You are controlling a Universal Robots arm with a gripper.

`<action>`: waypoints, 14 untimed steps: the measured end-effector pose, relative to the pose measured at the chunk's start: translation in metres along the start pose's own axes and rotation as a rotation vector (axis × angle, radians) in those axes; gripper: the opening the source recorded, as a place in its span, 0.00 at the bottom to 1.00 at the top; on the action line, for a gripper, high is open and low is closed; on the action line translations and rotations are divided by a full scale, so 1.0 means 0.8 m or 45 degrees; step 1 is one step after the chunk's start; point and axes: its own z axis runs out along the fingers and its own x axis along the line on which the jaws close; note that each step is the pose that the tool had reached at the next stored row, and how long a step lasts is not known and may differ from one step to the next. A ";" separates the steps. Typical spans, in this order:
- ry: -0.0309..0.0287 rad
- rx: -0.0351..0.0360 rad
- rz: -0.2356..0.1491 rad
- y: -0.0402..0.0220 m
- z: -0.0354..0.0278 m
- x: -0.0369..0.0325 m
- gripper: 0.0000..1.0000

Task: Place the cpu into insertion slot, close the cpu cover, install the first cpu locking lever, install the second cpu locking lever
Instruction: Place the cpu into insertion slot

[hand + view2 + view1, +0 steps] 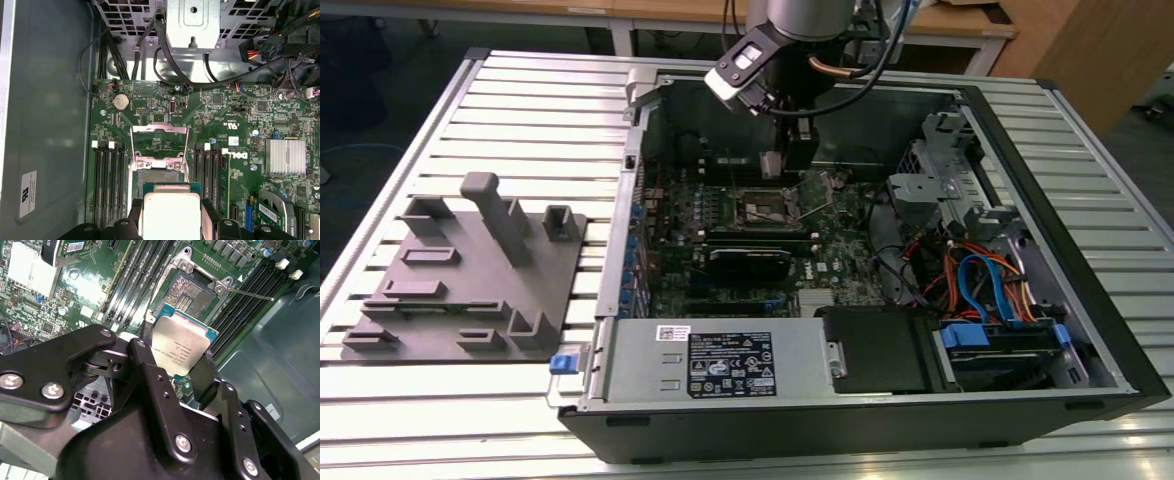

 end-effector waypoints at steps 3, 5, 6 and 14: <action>-0.0001 0.0000 0.000 0.0000 0.0004 0.0000 0.54; 0.0000 0.0000 0.000 0.0000 0.0006 0.0000 0.54; 0.0000 0.0000 0.000 0.0000 0.0006 0.0000 0.54; 0.0007 -0.0004 0.000 0.0000 0.0023 0.0000 0.54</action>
